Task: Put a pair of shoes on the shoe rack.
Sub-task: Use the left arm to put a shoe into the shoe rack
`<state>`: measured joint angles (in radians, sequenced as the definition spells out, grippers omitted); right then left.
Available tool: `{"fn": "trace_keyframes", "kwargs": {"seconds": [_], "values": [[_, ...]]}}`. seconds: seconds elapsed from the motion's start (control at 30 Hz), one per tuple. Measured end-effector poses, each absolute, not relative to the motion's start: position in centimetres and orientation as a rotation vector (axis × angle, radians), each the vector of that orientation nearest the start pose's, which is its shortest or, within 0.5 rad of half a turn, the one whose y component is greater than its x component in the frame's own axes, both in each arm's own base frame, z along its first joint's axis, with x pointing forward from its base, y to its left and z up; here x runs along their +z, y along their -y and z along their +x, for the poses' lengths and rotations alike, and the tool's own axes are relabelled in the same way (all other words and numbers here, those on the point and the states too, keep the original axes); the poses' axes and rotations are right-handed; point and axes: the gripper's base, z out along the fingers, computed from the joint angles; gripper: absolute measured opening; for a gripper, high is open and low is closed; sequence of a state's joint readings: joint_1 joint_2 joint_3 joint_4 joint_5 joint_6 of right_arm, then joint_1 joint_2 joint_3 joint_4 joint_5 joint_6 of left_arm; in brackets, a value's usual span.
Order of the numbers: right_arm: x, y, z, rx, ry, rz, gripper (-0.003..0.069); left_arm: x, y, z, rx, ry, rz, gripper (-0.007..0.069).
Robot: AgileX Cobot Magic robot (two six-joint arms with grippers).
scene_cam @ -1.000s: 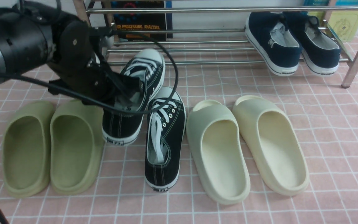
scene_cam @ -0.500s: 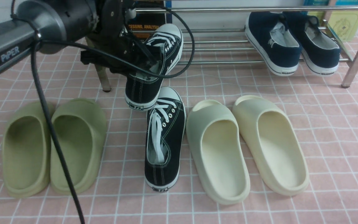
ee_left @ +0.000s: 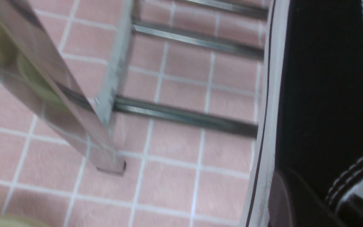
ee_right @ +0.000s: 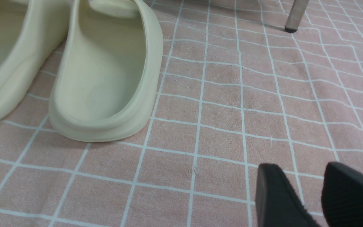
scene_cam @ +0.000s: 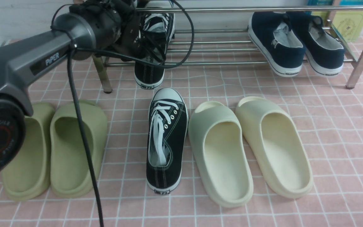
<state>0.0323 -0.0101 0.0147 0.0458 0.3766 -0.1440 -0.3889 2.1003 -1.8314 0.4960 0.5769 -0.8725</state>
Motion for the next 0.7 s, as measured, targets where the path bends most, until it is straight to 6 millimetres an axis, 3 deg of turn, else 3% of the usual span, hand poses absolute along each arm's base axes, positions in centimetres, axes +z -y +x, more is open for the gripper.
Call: {"fn": "trace_keyframes", "kwargs": {"seconds": [0.3,0.7], "values": [[17.5,-0.3,5.2,-0.032,-1.860,-0.136,0.0238,25.7,16.5,47.6,-0.157,-2.159,-0.275,0.0043],[17.5,-0.3,5.2,-0.033,-1.860,-0.137,0.0238,26.2,16.9,48.2,-0.228,-2.091,-0.273,0.0290]]}}
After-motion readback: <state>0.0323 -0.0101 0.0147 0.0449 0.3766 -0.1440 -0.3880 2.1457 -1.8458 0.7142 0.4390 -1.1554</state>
